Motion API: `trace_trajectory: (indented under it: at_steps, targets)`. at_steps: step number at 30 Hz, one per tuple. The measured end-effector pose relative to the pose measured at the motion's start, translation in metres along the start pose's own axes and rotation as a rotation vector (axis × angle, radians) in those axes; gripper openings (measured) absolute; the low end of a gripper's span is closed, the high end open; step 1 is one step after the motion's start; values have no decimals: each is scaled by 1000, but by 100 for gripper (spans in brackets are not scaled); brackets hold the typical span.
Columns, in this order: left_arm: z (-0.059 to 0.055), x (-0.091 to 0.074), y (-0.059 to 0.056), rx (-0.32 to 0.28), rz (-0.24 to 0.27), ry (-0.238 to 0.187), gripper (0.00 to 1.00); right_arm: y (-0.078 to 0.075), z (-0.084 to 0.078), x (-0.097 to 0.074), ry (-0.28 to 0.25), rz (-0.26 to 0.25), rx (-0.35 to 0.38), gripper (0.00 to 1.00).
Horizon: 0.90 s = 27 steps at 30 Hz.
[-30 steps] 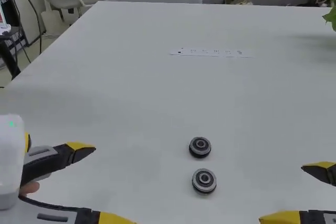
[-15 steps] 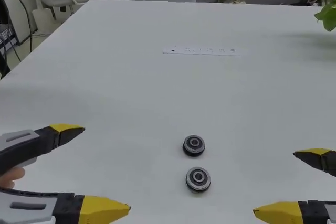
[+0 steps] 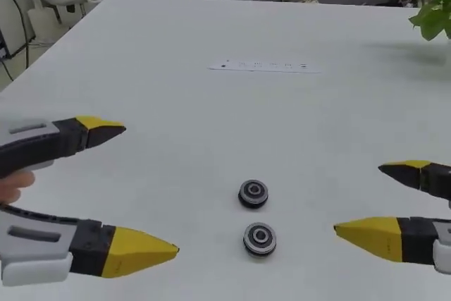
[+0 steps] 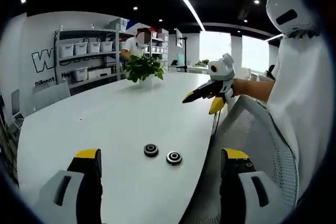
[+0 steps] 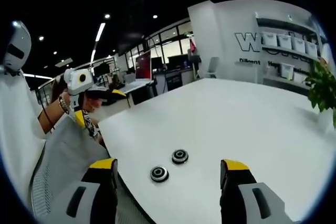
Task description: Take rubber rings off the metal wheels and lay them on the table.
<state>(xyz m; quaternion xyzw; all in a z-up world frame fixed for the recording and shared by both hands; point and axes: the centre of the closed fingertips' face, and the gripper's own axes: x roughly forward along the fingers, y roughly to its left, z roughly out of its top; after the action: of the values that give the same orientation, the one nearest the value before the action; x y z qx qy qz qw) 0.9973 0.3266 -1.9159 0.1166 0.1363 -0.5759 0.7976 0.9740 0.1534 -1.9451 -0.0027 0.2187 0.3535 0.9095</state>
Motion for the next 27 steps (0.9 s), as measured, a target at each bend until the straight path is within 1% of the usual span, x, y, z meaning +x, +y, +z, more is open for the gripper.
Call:
trace_trajectory:
  at_steps: [3, 4, 6, 8, 10, 11, 12, 14, 16, 18, 21, 22, 23, 24, 25, 27]
  targets:
    - [10, 4, 2, 42, -15, -8, 92, 1, 12, 5, -11, 13, -31, 78]
    - [12, 5, 3, 54, -15, -8, 92, 1, 18, 7, -14, 17, -45, 78]
    - [16, 7, 6, 78, -16, -5, 91, 3, 24, 10, -21, 30, -62, 74]
    - [20, 10, 6, 93, -32, -5, 89, 6, 30, 17, -29, 54, -75, 70]
    - [25, 13, 5, 108, -58, -7, 85, 9, 32, 25, -15, 75, -99, 69]
    - [27, 14, 5, 120, -64, -7, 83, 9, 32, 30, -3, 83, -116, 69]
    - [31, 17, 5, 151, -69, -11, 81, 9, 33, 33, 2, 90, -128, 68]
    - [37, 21, 7, 168, -70, -21, 80, 9, 36, 41, 9, 104, -139, 67]
    - [44, 26, 9, 186, -74, -34, 79, 9, 37, 48, 8, 118, -137, 68]
    - [49, 31, 10, 192, -86, -43, 76, 8, 35, 56, 19, 131, -139, 67]
    - [53, 38, 11, 201, -91, -42, 78, 9, 30, 67, 40, 160, -153, 65]
    - [55, 41, 12, 210, -92, -47, 78, 9, 29, 70, 42, 167, -152, 64]
    - [59, 44, 13, 231, -85, -65, 77, 8, 29, 73, 45, 170, -146, 64]
    - [62, 46, 13, 234, -86, -84, 77, 8, 27, 78, 53, 178, -146, 64]
    - [65, 50, 12, 219, -95, -109, 77, 9, 26, 82, 60, 192, -155, 64]
    - [65, 56, 12, 200, -103, -118, 77, 10, 22, 87, 80, 209, -179, 62]
